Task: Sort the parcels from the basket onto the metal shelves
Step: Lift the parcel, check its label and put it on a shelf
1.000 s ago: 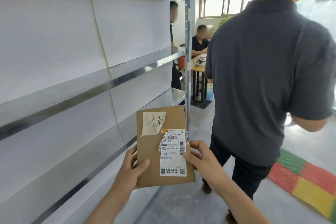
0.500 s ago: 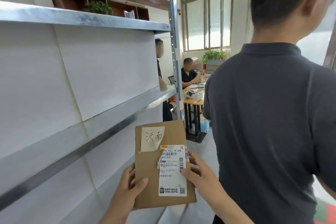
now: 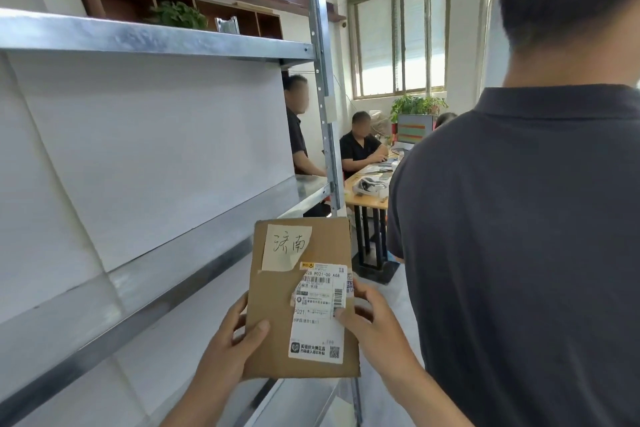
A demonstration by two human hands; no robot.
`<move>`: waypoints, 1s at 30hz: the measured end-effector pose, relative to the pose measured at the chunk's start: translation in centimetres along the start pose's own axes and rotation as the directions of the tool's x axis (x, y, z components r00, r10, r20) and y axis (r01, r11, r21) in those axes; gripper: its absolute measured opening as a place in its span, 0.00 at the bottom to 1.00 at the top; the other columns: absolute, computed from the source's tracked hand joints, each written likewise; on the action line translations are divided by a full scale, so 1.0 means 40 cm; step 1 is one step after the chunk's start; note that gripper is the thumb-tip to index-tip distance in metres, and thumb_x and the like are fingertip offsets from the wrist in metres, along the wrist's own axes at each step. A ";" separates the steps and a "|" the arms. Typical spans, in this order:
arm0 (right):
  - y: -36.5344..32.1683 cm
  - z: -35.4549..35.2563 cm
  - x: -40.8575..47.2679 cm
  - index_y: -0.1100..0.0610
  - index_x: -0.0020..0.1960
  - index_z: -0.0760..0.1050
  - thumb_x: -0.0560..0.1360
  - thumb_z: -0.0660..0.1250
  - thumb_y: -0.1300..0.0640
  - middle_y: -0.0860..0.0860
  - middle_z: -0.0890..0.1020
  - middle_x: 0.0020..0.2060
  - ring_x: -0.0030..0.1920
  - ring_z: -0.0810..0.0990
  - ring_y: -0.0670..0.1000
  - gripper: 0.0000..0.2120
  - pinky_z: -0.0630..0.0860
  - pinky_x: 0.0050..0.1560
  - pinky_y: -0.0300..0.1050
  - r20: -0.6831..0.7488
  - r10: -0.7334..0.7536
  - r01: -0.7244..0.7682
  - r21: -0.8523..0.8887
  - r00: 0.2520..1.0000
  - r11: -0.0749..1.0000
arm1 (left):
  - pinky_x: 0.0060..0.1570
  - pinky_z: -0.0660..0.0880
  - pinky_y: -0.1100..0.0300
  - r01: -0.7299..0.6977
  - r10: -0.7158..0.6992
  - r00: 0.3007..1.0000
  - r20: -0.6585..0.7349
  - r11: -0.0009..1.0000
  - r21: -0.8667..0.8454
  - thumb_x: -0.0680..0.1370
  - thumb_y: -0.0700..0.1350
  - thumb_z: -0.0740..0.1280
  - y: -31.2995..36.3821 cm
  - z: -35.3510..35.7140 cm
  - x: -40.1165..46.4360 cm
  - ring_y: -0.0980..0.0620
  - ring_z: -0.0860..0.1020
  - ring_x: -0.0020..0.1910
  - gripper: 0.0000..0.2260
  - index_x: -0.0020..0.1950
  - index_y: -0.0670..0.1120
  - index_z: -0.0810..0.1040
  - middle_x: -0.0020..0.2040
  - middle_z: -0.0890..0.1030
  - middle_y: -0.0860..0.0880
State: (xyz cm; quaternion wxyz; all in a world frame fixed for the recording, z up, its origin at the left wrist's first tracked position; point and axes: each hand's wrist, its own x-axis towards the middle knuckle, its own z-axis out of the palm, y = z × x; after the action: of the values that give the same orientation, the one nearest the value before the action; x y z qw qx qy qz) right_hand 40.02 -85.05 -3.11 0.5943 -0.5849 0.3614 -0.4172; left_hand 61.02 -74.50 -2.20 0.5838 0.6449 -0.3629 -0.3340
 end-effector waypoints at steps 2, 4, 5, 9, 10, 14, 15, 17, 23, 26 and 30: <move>-0.013 -0.012 0.044 0.37 0.60 0.71 0.81 0.71 0.58 0.46 0.76 0.68 0.67 0.77 0.44 0.18 0.80 0.61 0.43 -0.003 -0.039 0.039 -0.001 0.999 0.999 | 0.58 0.82 0.38 -0.023 0.023 1.000 -0.015 1.000 0.019 0.78 0.52 0.72 0.019 0.012 0.030 0.46 0.82 0.62 0.25 0.74 0.63 0.72 0.67 0.82 0.53; -0.034 -0.018 0.086 0.34 0.59 0.69 0.80 0.72 0.57 0.42 0.74 0.69 0.63 0.77 0.35 0.20 0.81 0.52 0.36 0.016 -0.080 0.080 0.016 0.997 0.997 | 0.57 0.83 0.41 -0.047 0.047 0.999 -0.012 0.998 0.035 0.79 0.53 0.71 0.046 0.018 0.056 0.49 0.84 0.61 0.22 0.73 0.64 0.73 0.65 0.83 0.56; -0.045 -0.019 0.106 0.33 0.59 0.68 0.80 0.72 0.57 0.39 0.75 0.67 0.59 0.78 0.31 0.22 0.81 0.47 0.33 0.032 -0.097 0.096 0.031 0.995 0.995 | 0.56 0.84 0.42 -0.061 0.062 0.998 -0.007 0.997 0.035 0.78 0.54 0.71 0.061 0.020 0.068 0.50 0.85 0.60 0.22 0.72 0.66 0.74 0.64 0.84 0.57; -0.066 -0.012 0.193 0.42 0.61 0.71 0.80 0.71 0.61 0.31 0.78 0.61 0.52 0.80 0.27 0.18 0.81 0.42 0.31 0.018 -0.118 0.117 0.072 0.993 0.991 | 0.56 0.84 0.48 -0.136 0.135 0.991 0.024 0.989 0.056 0.72 0.59 0.75 0.117 0.008 0.113 0.56 0.85 0.58 0.26 0.70 0.67 0.74 0.61 0.85 0.62; -0.075 -0.007 0.213 0.43 0.62 0.71 0.80 0.71 0.61 0.31 0.80 0.57 0.51 0.81 0.27 0.17 0.81 0.41 0.31 0.012 -0.125 0.124 0.074 0.992 0.990 | 0.57 0.84 0.49 -0.157 0.154 0.987 0.048 0.986 0.064 0.72 0.59 0.78 0.130 0.001 0.124 0.56 0.85 0.59 0.29 0.71 0.67 0.74 0.62 0.84 0.63; -0.133 0.027 0.274 0.39 0.64 0.68 0.79 0.71 0.61 0.37 0.80 0.60 0.50 0.81 0.29 0.22 0.80 0.41 0.29 -0.026 -0.196 0.198 0.076 0.980 0.977 | 0.55 0.83 0.58 -0.253 0.221 0.947 0.233 0.961 0.117 0.65 0.53 0.82 0.178 -0.052 0.176 0.54 0.82 0.65 0.42 0.76 0.66 0.68 0.68 0.83 0.58; -0.147 0.040 0.284 0.37 0.66 0.67 0.80 0.70 0.61 0.36 0.78 0.61 0.51 0.81 0.29 0.25 0.80 0.41 0.29 -0.034 -0.218 0.220 0.076 0.975 0.973 | 0.55 0.83 0.59 -0.271 0.225 0.935 0.272 0.951 0.145 0.65 0.50 0.83 0.188 -0.068 0.191 0.53 0.82 0.65 0.45 0.77 0.67 0.67 0.68 0.82 0.57; -0.172 0.063 0.299 0.33 0.71 0.63 0.81 0.69 0.59 0.32 0.75 0.61 0.53 0.82 0.33 0.29 0.81 0.41 0.31 -0.045 -0.247 0.249 0.064 0.968 0.966 | 0.57 0.82 0.58 -0.304 0.232 0.917 0.325 0.933 0.191 0.64 0.45 0.85 0.206 -0.095 0.221 0.52 0.81 0.66 0.50 0.78 0.68 0.63 0.70 0.81 0.58; -0.236 0.119 0.359 0.37 0.74 0.65 0.83 0.66 0.59 0.44 0.78 0.67 0.63 0.81 0.46 0.26 0.83 0.46 0.39 -0.102 -0.247 0.253 0.057 0.964 0.966 | 0.50 0.82 0.67 -0.403 0.332 0.905 0.267 0.871 0.282 0.62 0.48 0.86 0.259 -0.136 0.320 0.60 0.81 0.62 0.48 0.74 0.72 0.65 0.65 0.82 0.64; -0.263 0.144 0.404 0.43 0.78 0.67 0.83 0.66 0.59 0.48 0.78 0.69 0.64 0.82 0.50 0.26 0.85 0.54 0.47 -0.121 -0.232 0.242 0.071 0.965 0.968 | 0.54 0.82 0.64 -0.404 0.331 0.905 0.267 0.866 0.294 0.64 0.48 0.85 0.281 -0.153 0.381 0.59 0.82 0.62 0.46 0.74 0.71 0.66 0.65 0.83 0.62; -0.296 0.163 0.478 0.39 0.68 0.73 0.83 0.66 0.53 0.52 0.78 0.69 0.63 0.84 0.53 0.17 0.84 0.61 0.56 -0.109 -0.218 0.221 0.017 0.970 0.975 | 0.65 0.79 0.48 -0.354 0.283 0.922 0.263 0.891 0.285 0.69 0.47 0.82 0.316 -0.164 0.454 0.57 0.83 0.62 0.40 0.76 0.64 0.68 0.64 0.84 0.57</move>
State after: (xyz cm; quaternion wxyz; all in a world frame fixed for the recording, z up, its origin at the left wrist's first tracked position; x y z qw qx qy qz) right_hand 52.62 -99.66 10.15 0.5328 -0.5896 0.3196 -0.5161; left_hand 74.96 -87.45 10.86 0.4731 0.6241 -0.5753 -0.2360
